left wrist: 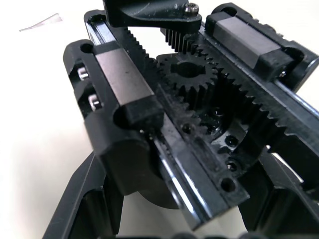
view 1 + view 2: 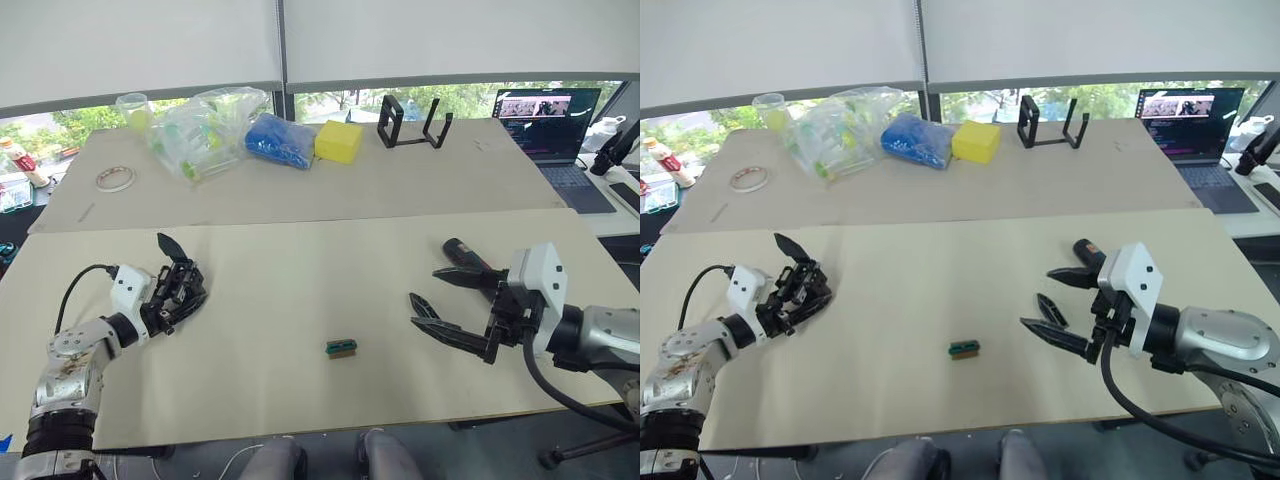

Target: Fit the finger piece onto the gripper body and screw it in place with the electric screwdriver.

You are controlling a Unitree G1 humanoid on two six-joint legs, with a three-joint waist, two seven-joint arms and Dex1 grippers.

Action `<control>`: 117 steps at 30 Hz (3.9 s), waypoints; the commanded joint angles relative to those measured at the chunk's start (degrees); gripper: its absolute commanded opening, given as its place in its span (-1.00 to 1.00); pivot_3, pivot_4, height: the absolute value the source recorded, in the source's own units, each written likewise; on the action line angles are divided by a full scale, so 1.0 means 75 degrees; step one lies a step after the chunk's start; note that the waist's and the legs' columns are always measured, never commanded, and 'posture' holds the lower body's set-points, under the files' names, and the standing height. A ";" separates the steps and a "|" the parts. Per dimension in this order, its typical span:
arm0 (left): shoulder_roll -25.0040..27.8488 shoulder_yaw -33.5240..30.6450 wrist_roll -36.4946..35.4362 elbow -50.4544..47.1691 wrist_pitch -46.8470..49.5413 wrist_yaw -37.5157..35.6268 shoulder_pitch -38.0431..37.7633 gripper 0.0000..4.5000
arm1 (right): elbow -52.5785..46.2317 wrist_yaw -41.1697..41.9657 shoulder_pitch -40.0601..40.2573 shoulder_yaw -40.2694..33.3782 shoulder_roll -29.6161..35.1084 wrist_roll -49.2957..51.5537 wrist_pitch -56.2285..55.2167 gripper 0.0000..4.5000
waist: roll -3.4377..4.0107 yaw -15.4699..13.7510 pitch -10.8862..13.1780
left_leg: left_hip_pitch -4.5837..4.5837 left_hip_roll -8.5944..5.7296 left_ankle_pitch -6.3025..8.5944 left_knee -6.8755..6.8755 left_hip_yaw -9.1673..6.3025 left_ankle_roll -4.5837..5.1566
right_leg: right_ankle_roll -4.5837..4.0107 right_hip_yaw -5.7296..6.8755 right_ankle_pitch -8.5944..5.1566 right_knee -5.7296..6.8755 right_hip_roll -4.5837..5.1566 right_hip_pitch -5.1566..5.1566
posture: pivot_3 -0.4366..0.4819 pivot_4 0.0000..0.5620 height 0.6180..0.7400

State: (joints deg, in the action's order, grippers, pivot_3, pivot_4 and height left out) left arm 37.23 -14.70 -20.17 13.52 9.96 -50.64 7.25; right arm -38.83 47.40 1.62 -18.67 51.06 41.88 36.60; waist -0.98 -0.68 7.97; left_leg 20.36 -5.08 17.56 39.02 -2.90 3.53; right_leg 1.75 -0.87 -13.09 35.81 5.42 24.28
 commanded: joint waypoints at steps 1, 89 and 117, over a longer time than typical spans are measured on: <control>-0.0297 0.0188 -0.0338 -0.1632 0.0383 0.0247 -0.0260 0.04 | -0.0232 -0.0010 0.0068 -0.0125 -0.0077 -0.0010 -0.0248 1.00 | -0.0002 -0.0016 0.0001 | 0.0001 0.0000 0.0001 0.0001 0.0001 0.0002 | 0.0000 0.0000 0.0000 -0.0001 0.0001 0.0000 | -0.05 -0.47 1.00; -0.3703 0.3434 0.1663 0.0636 -0.0833 0.0751 0.2823 0.04 | -0.1089 -0.1124 0.0819 0.0218 -0.0597 -0.0965 -0.0279 1.00 | -0.0015 -0.0221 0.0007 | 0.0105 -0.0016 -0.0012 0.0140 -0.0012 0.0001 | 0.0017 0.0016 0.0011 0.0043 -0.0019 0.0045 | -0.05 -0.47 1.00; 0.0611 0.2266 -0.1318 -0.3335 0.2637 -0.2699 0.2257 0.98 | -0.0151 -0.1136 -0.0607 -0.1345 0.2068 0.2052 0.3460 1.00 | -0.0005 -0.0139 0.0010 | 0.0110 -0.0011 -0.0005 0.0136 -0.0020 0.0012 | 0.0014 0.0023 0.0012 0.0038 -0.0007 0.0044 | -0.05 -0.47 1.00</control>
State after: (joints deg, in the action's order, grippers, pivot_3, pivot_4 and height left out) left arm 40.45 4.32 -25.95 -7.67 27.44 -67.72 20.27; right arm -41.24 39.56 -0.34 -26.69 64.49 53.33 58.23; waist -1.02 -1.72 8.04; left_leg 21.18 -5.16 17.53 40.05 -3.07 3.63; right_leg 1.85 -0.67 -13.01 36.08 5.37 24.60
